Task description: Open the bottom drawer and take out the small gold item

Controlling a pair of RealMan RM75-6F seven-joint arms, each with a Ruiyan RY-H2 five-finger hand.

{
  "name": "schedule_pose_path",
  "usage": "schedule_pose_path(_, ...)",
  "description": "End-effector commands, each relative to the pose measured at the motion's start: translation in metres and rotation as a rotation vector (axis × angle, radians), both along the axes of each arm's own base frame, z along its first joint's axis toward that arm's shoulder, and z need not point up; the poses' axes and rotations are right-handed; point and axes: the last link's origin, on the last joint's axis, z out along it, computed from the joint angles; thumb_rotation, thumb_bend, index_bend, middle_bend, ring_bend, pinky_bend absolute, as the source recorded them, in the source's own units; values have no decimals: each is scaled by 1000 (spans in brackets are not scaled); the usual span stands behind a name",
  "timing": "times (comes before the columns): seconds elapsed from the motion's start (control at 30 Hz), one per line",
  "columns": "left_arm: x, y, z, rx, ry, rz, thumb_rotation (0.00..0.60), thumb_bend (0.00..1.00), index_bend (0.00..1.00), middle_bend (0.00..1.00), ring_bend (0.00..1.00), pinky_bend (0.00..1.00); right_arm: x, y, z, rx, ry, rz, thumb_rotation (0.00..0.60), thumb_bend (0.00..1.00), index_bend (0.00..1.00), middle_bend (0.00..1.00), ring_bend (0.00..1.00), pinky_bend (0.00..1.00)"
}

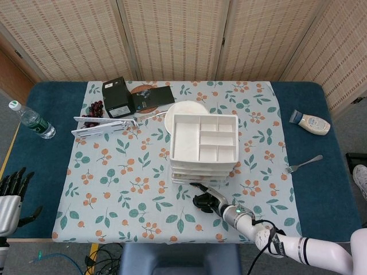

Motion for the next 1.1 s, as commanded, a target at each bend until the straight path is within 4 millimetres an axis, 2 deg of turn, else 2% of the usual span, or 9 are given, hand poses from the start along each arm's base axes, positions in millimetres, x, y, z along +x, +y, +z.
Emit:
schedule_pose_path(0.03,0,0,0,-1,0,0,600,247,87,0,32,69,-1,4,0,9,3,5,600,734,92,825,1000,1000)
schedule_pose_path(0.53,0,1,-2,-5,-1,-1,600,248,87,0,32,69,-4,21,11,-14,1,37,600,737,91,818,1000,1000)
schedule_pose_path(0.87,1,2,-3,-12,-2,-6,600,248,87,0,32,69,-15,26,12,-12,16,24,600,738,11,806,1000,1000)
schedule_pose_path(1.1,1,1,-2,-10,-2,-3,600,248,87,0,32,69,-15,44,33,-3,23,93,600,738,6,798,1000,1000)
